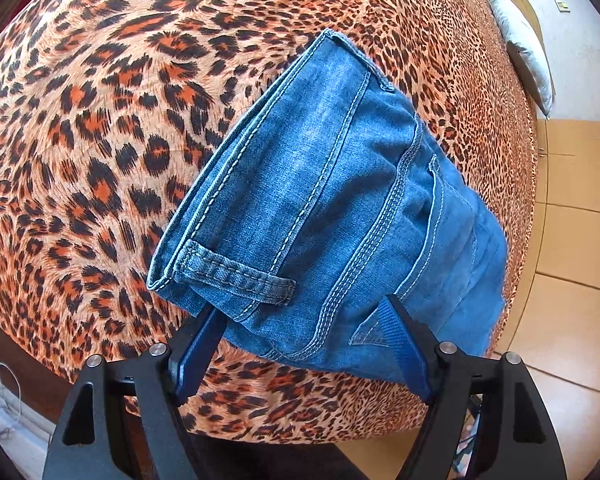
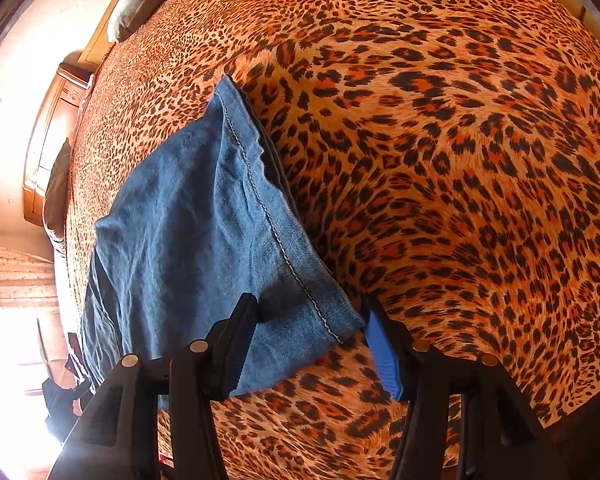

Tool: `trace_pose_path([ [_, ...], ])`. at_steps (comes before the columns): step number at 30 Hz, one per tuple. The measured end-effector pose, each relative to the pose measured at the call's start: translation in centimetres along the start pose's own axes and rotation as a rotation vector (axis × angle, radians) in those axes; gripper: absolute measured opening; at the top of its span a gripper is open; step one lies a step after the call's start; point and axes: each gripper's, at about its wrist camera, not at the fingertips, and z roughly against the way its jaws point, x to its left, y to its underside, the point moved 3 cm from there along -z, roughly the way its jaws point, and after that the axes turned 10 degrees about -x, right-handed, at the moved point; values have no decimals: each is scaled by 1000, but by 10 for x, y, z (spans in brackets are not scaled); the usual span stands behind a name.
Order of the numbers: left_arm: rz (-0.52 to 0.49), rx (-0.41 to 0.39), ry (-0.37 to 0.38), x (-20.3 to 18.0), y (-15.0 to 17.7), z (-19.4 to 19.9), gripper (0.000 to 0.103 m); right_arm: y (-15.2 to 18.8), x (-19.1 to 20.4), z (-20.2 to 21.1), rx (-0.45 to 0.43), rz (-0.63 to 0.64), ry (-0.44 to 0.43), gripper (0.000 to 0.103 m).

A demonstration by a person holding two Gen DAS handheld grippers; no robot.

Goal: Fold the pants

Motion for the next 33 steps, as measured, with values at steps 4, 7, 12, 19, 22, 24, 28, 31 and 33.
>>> trace_pose_path([
  [4,-54,-7,-137,-3,1,-3,25,1,11,-4,2,63,-2,22],
  [7,-61,-25,-152,-2,2,8,20,-1,24,7,-26,88,-12,13],
  [12,-100,-1,-246,1,3,-8,21,3,6,-10,27,62,31,19],
  [19,-161,-23,-252,-8,10,28,38,-3,2,23,-61,3,-29,34],
  [22,-266,-107,-256,-32,16,53,55,-3,-14,52,-131,-96,-98,53],
  [24,-370,-127,-246,-63,17,54,67,2,-25,59,-141,-173,-150,54],
  [28,-559,-95,-179,-142,21,33,76,24,-43,46,-119,-358,-275,54],
  [31,-670,-7,-105,-205,32,3,80,45,-48,25,-91,-479,-358,55],
  [33,-757,45,-80,-248,38,-18,81,56,-48,14,-88,-533,-408,55],
])
